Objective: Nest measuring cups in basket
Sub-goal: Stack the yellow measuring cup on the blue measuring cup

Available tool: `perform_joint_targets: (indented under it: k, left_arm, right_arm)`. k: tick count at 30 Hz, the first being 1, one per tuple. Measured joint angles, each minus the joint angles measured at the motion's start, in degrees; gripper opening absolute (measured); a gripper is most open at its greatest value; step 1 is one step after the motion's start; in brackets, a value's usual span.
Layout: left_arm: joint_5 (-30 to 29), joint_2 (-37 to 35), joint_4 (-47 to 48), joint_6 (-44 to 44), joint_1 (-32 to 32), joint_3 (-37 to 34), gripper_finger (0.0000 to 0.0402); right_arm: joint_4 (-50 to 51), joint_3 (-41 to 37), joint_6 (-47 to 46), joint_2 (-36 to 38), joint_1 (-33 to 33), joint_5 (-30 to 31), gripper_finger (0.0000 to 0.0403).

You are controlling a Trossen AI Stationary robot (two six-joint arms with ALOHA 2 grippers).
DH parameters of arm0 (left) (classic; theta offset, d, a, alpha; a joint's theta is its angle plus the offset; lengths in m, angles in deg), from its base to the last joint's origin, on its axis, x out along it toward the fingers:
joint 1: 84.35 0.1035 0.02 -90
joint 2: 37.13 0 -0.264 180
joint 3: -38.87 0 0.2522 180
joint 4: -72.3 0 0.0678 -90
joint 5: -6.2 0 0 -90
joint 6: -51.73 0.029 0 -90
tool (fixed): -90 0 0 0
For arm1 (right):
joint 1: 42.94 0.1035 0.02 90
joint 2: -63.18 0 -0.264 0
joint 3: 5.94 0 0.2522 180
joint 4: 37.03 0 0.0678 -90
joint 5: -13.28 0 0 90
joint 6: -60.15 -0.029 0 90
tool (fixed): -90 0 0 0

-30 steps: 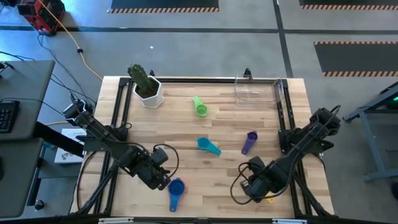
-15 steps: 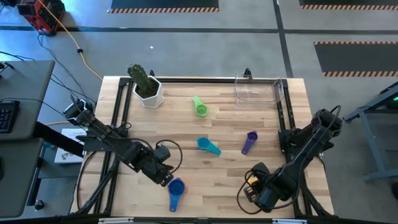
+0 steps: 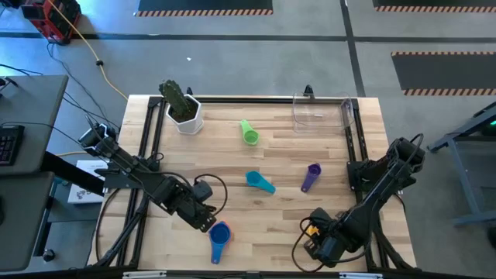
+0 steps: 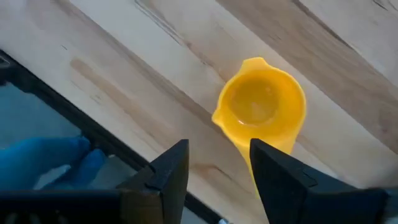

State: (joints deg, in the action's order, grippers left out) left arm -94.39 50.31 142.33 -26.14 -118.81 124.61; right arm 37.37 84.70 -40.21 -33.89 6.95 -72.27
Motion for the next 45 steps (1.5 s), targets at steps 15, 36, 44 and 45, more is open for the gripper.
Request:
perform_joint_targets:
  k: [15, 36, 44, 45]
  left_arm:
    - [0.02, 0.0, -0.02, -0.07, 0.0, 0.0, 0.0074]
    - [0.17, 0.02, -0.15, -0.02, -0.03, 0.0, 0.0074]
    - [1.18, 0.02, -0.2, 0.0, -0.02, 0.0, 0.0074]
    - [1.55, 0.02, -0.17, 0.0, -0.04, 0.0, 0.0074]
  right_arm:
    - [-2.15, 0.0, 10.88, -8.84, 0.02, -1.3, 0.0163]
    - [-2.7, 0.02, 10.39, -15.38, -1.38, -6.46, 0.0084]
    - [-2.7, 0.02, 10.45, -15.38, -4.15, -6.68, 0.0013]
    - [-2.74, 0.02, 10.7, -15.34, -4.53, -6.82, 0.0014]
